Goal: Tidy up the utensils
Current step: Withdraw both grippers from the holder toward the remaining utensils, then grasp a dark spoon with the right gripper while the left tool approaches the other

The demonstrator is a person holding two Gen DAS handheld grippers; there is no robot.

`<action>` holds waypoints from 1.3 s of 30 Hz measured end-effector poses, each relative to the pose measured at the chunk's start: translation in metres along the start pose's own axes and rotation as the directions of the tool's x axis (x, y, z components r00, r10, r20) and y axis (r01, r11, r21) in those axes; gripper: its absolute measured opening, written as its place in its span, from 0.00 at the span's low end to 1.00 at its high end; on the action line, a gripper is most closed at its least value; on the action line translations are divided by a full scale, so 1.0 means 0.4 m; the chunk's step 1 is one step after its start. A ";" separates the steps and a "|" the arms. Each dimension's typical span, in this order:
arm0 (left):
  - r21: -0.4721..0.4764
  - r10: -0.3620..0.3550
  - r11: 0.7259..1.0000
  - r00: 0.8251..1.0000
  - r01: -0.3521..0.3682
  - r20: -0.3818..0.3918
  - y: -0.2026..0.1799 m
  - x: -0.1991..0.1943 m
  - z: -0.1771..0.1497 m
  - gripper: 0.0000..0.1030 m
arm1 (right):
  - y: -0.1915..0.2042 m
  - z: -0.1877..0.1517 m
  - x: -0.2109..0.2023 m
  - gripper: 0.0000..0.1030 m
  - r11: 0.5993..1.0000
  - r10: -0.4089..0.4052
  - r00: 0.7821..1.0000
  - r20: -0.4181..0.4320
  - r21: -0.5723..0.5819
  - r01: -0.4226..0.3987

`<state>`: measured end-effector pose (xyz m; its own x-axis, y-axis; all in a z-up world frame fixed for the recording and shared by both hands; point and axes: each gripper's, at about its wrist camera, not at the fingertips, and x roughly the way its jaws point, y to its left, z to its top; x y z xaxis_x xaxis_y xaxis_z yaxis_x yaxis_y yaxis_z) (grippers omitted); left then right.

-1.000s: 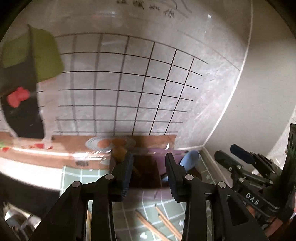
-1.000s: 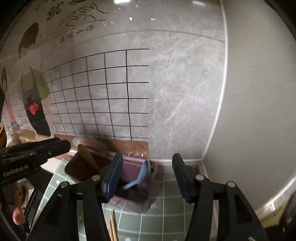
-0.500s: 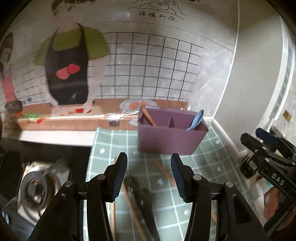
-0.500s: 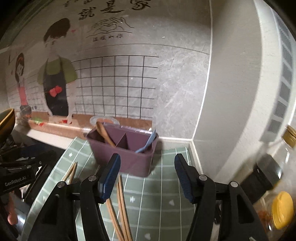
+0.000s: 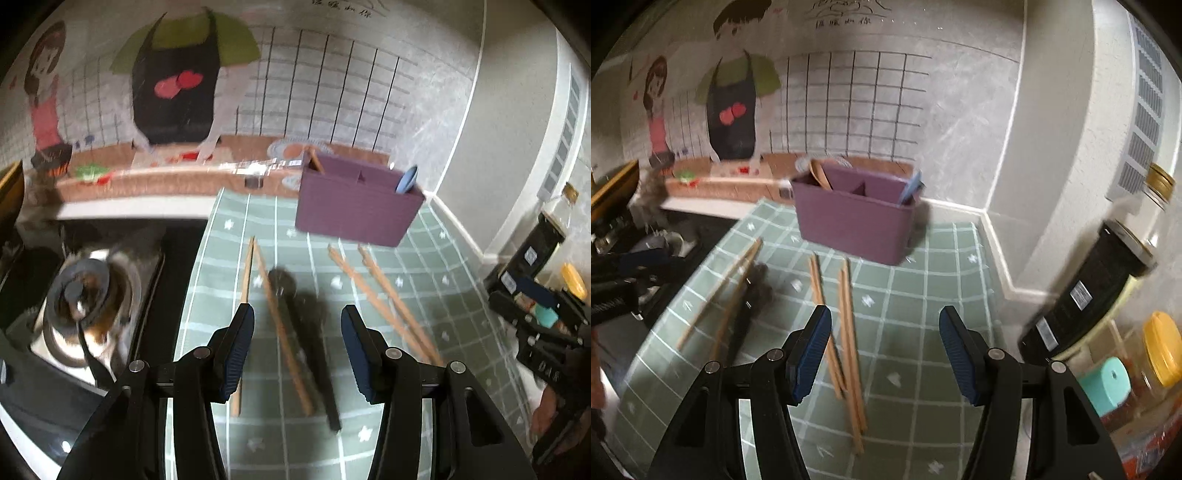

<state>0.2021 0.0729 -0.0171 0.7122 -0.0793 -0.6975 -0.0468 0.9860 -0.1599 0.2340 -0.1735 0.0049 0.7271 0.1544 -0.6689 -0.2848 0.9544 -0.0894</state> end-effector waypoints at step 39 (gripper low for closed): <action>-0.174 0.066 0.982 0.997 -0.073 -0.045 0.202 -0.052 -0.155 0.49 | 0.306 0.020 0.337 0.37 0.949 0.313 0.923 -0.224 0.102 -0.297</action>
<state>0.1401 0.1454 -0.0588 0.6755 -0.0205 -0.7371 -0.2193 0.9488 -0.2274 0.3021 -0.0340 -0.0902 0.4417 0.3838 -0.8109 -0.4230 0.8862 0.1891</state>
